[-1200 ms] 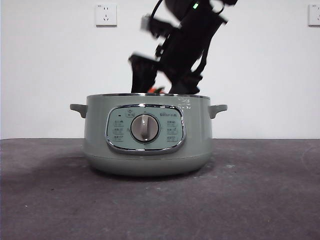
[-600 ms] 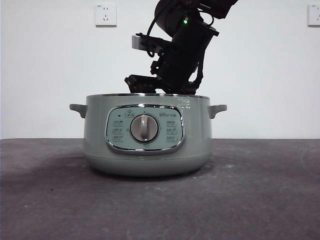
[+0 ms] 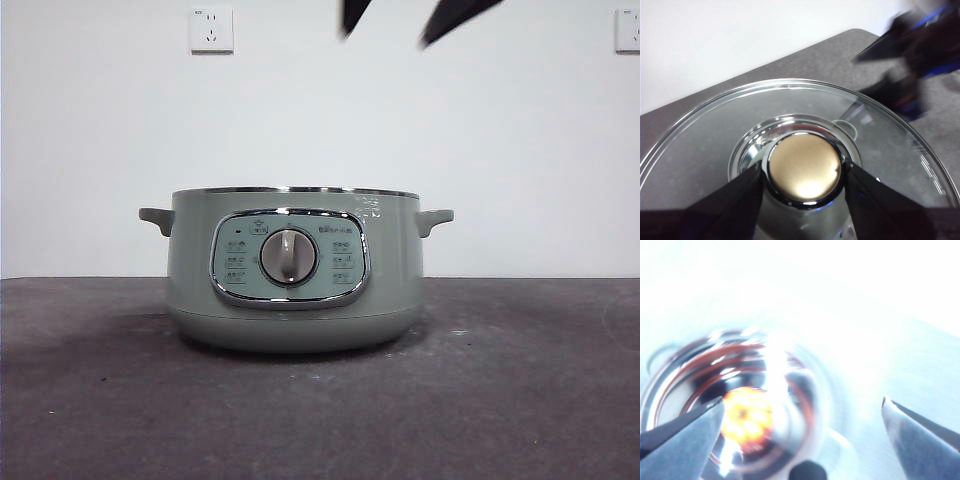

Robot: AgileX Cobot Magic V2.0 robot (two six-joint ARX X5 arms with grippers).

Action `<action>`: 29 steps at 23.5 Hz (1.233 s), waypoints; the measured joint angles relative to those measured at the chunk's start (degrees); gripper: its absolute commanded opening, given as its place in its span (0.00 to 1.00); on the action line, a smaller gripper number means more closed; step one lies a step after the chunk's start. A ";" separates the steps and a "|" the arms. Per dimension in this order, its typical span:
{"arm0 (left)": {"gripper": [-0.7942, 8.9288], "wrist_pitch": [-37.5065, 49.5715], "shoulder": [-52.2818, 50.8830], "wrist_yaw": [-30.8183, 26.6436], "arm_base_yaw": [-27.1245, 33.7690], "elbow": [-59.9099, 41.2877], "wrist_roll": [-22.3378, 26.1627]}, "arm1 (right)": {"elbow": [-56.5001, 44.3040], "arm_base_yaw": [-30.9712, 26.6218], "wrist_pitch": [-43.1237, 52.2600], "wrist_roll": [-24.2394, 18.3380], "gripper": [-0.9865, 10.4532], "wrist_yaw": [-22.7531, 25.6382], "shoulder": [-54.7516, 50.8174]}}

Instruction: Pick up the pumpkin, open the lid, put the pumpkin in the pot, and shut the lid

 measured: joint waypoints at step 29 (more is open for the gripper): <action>0.07 21.29 32.44 1.01 -3.56 -0.02 1.46 | 0.00 -0.13 -17.22 2.12 0.58 -0.17 -25.46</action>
